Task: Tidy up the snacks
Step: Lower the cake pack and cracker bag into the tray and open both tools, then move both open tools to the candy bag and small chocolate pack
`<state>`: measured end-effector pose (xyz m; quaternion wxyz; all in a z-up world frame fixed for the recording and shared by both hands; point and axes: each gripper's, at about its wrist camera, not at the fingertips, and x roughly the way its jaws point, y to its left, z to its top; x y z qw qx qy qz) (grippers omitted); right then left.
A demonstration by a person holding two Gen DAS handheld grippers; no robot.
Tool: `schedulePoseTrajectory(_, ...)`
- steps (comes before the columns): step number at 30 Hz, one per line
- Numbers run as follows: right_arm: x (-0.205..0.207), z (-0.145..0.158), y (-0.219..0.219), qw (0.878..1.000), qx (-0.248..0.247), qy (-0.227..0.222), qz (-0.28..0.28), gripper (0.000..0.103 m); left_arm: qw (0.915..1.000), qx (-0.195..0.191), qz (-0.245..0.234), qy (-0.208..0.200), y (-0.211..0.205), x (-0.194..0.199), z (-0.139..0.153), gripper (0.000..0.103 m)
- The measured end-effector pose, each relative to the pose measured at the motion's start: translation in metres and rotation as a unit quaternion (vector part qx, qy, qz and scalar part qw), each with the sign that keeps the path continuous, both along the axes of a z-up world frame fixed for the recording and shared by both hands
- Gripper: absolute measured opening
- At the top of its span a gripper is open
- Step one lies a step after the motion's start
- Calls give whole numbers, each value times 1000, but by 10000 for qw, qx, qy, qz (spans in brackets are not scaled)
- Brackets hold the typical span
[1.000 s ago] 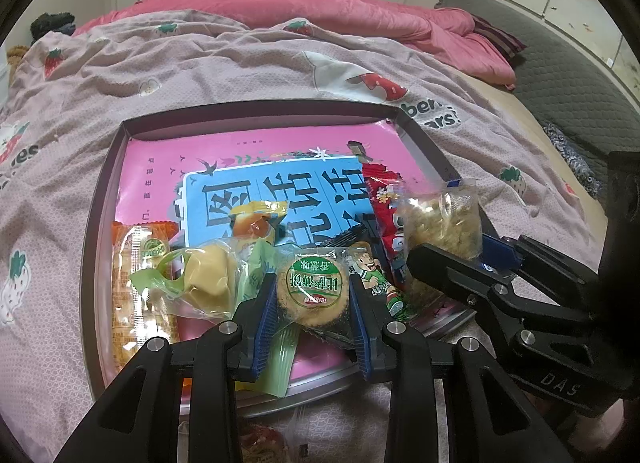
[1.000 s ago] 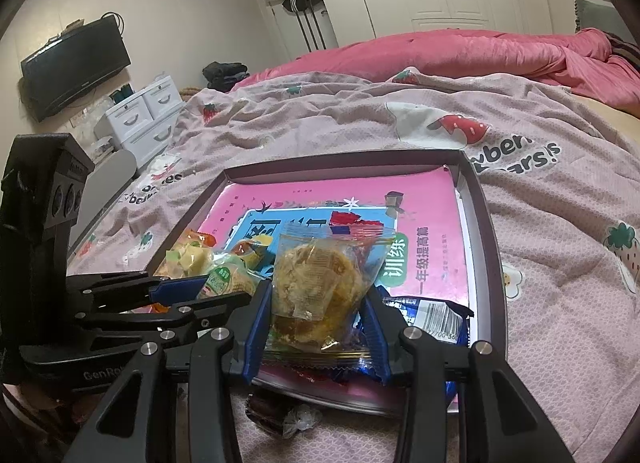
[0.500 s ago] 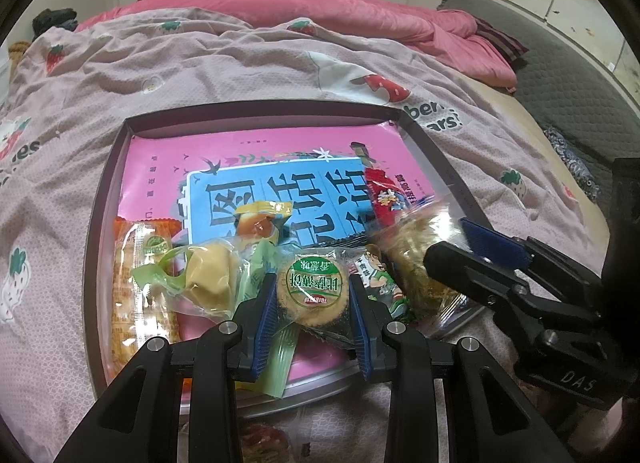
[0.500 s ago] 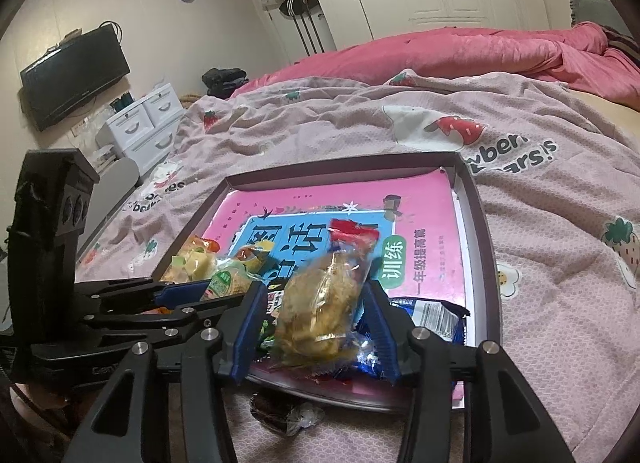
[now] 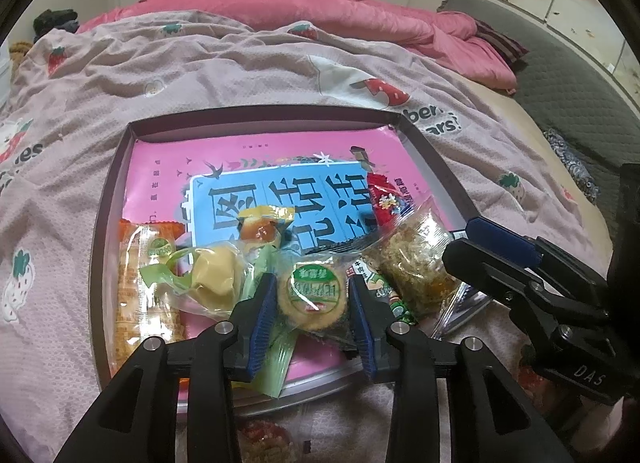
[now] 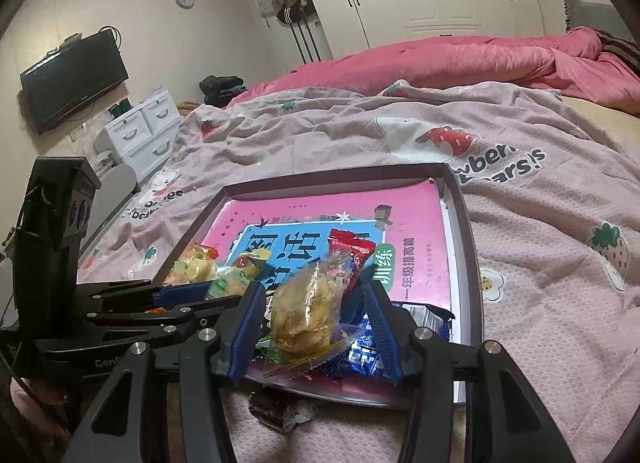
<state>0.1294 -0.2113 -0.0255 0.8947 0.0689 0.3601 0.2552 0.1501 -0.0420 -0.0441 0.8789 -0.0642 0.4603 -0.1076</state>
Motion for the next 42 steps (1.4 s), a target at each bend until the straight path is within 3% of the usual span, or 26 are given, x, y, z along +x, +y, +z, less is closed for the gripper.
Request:
schedulePoseTrajectory(8, -2, 3, -3, 10000, 19, -31, -46, 52, 10000, -3, 19, -48, 0, -3, 6, 44)
schedulePoseTrajectory(12, -3, 4, -4, 10000, 6, -49, -60, 56, 10000, -27, 29, -78, 0, -4, 10, 55)
schedulePoseTrajectory(32, -24, 22, -13, 9996, 98, -212, -139, 61, 9986, -121, 138, -494, 21, -28, 59, 67)
schedulePoseTrajectory(42, -48, 25, -4, 9999, 93, -46, -65, 61, 9990, 8, 329, -300, 53, -54, 58, 68)
